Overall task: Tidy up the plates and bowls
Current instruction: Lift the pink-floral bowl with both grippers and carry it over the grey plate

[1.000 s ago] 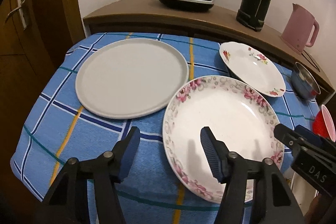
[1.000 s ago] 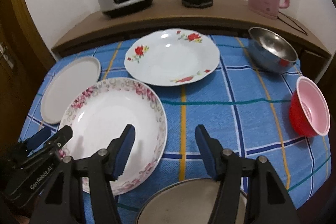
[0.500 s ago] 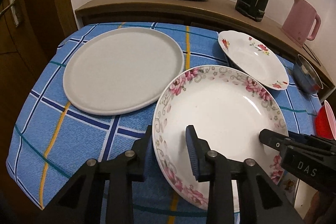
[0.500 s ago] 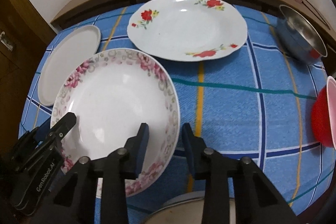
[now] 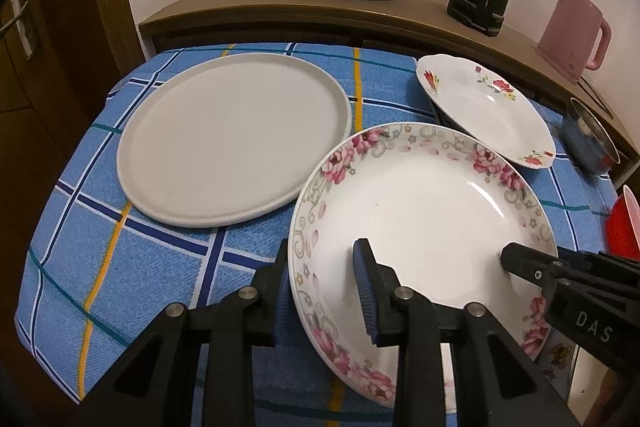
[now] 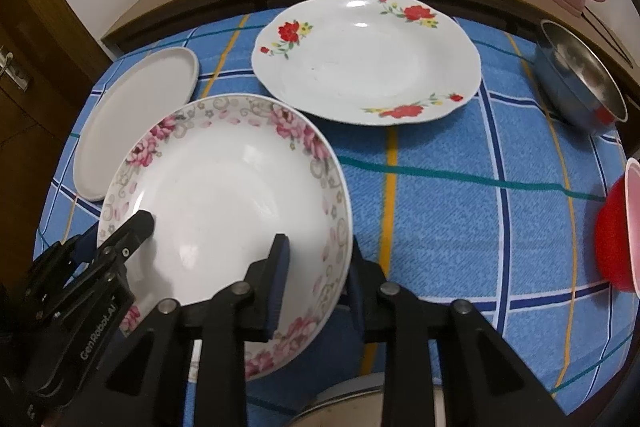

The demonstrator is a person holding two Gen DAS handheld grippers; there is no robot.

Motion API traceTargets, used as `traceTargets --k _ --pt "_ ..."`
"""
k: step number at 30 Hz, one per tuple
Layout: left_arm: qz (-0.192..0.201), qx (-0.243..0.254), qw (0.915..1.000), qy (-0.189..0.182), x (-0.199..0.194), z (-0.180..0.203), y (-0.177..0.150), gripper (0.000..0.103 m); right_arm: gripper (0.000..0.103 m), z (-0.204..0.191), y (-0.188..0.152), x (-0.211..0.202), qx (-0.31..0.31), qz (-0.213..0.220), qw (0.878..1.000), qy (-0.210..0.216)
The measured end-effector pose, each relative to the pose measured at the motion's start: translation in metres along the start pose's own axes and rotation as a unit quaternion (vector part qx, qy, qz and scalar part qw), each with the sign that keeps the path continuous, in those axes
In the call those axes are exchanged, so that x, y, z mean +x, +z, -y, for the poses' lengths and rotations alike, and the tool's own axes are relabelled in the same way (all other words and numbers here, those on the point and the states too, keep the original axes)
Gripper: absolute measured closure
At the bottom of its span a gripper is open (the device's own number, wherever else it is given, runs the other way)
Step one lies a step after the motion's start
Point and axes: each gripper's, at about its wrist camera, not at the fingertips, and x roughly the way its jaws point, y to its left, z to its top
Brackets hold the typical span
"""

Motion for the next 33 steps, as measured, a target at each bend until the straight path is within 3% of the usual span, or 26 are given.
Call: traceTargets --k 16,24,33 --pt "0.051 0.001 0.9985 0.019 -0.030 -0.015 0.005 0.071 0.077 -0.013 -0.011 -0.025 -0.001 0.034 0.999 0.021" --pt "0.067 -0.007 0.9976 0.016 -0.043 -0.027 0.008 0.071 0.078 -0.025 -0.014 -0.048 -0.002 0.076 0.997 0.024" --pt "0.093 -0.035 0.9941 0.042 -0.056 -0.068 0.021 0.071 0.078 -0.067 0.001 -0.049 -0.020 0.100 0.994 0.041"
